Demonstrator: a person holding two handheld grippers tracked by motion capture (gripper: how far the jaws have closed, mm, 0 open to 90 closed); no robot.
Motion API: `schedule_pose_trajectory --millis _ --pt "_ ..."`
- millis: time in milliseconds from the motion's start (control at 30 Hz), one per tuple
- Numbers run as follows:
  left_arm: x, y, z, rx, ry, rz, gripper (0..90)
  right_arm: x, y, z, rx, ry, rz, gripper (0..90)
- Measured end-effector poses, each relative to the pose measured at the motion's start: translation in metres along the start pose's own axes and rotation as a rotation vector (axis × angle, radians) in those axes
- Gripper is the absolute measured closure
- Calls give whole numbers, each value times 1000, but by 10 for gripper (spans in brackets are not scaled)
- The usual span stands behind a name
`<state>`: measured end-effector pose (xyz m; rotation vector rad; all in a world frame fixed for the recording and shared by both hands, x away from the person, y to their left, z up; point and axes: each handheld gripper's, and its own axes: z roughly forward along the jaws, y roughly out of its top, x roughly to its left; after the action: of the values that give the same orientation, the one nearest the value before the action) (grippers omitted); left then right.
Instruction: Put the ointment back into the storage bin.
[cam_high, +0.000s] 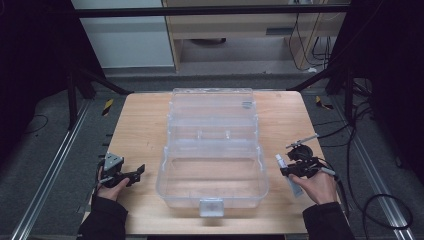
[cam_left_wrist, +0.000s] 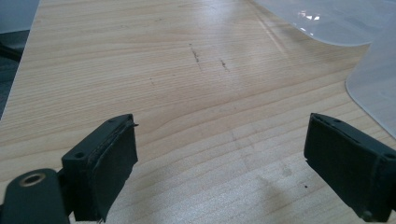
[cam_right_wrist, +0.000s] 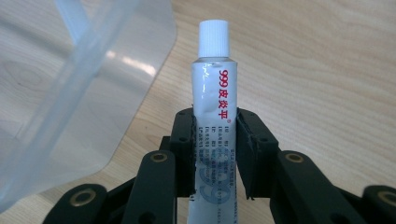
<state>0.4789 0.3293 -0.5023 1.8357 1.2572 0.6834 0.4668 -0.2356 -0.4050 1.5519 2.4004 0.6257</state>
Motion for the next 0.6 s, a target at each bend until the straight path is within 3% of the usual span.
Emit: schedule_pose_trajectory --millis 333,600 --pt "0 0 0 -3 0 -3 90 2 14 -26 -105 15 -74 696" --pt "0 0 0 -2 0 -3 91 7 23 -42 -142 33 -124 696"
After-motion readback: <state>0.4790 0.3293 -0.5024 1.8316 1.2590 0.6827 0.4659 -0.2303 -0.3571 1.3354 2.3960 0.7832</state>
